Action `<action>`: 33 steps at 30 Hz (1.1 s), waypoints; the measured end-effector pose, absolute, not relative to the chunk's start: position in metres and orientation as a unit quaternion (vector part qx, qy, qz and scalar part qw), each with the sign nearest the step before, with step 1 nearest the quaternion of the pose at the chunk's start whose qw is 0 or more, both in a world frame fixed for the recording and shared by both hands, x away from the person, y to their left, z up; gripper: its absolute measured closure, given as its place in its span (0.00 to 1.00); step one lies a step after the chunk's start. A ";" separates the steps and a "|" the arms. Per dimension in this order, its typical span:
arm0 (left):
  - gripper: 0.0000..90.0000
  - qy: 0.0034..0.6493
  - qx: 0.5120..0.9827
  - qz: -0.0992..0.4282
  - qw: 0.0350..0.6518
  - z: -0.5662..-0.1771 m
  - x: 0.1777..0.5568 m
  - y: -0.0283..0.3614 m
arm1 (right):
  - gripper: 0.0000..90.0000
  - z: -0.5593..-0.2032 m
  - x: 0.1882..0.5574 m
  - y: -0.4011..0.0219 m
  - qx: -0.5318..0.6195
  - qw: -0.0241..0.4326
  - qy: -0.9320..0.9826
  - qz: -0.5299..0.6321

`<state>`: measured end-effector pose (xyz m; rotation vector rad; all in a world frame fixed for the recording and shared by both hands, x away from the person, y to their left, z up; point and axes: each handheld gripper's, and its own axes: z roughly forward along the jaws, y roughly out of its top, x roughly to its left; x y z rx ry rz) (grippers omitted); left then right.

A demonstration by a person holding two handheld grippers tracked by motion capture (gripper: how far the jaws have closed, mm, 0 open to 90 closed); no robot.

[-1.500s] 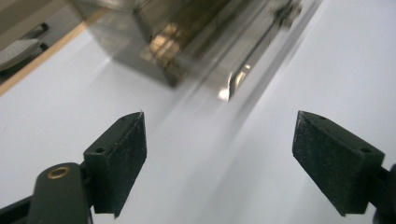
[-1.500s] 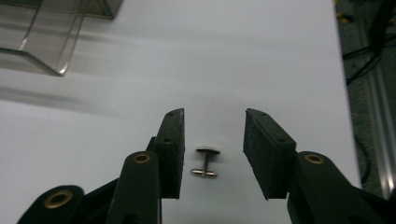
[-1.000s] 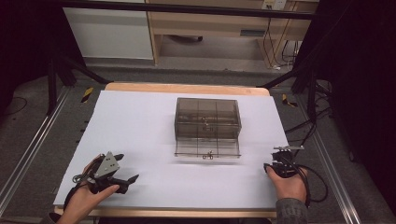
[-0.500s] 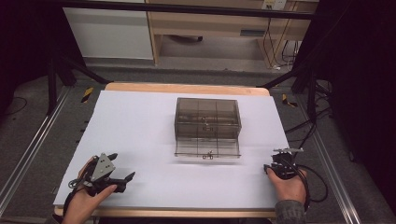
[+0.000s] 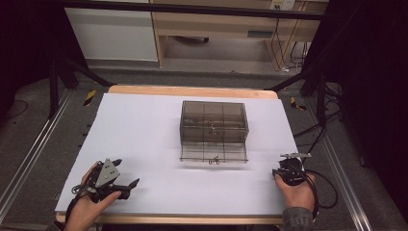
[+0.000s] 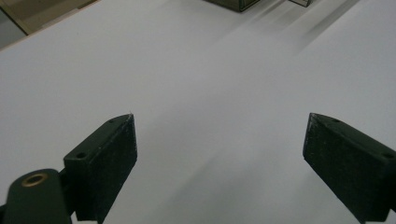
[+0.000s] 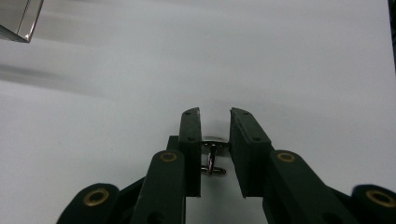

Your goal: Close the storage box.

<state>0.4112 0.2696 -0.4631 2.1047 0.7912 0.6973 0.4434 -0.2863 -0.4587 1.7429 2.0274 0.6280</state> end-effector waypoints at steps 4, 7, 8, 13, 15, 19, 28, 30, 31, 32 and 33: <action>0.11 0.314 0.825 0.274 0.383 -0.463 0.411 0.270 | 0.83 -0.458 0.443 -0.287 0.620 0.195 0.724 0.231; 0.11 0.312 0.826 0.273 0.381 -0.463 0.411 0.270 | 0.83 -0.457 0.442 -0.287 0.618 0.195 0.725 0.235; 0.11 0.312 0.827 0.272 0.380 -0.463 0.411 0.270 | 0.83 -0.457 0.442 -0.287 0.616 0.196 0.726 0.235; 0.11 0.313 0.826 0.272 0.381 -0.463 0.411 0.270 | 0.83 -0.453 0.441 -0.285 0.615 0.196 0.723 0.247; 0.11 0.313 0.826 0.272 0.380 -0.463 0.412 0.270 | 0.83 -0.450 0.441 -0.283 0.607 0.201 0.726 0.251; 0.10 0.314 0.826 0.272 0.380 -0.464 0.412 0.270 | 0.83 -0.441 0.441 -0.277 0.597 0.207 0.728 0.265; 0.10 0.315 0.826 0.272 0.380 -0.463 0.414 0.273 | 0.83 -0.418 0.442 -0.245 0.543 0.223 0.745 0.316; 0.11 0.315 0.826 0.273 0.381 -0.464 0.414 0.273 | 0.83 -0.413 0.443 -0.238 0.533 0.227 0.747 0.326; 0.11 0.314 0.826 0.273 0.381 -0.464 0.414 0.273 | 0.83 -0.411 0.444 -0.235 0.528 0.229 0.748 0.329; 0.10 0.314 0.826 0.272 0.381 -0.464 0.414 0.272 | 0.83 -0.409 0.445 -0.232 0.524 0.229 0.750 0.333; 0.10 0.314 0.827 0.272 0.380 -0.464 0.414 0.272 | 0.83 -0.406 0.446 -0.229 0.519 0.227 0.750 0.340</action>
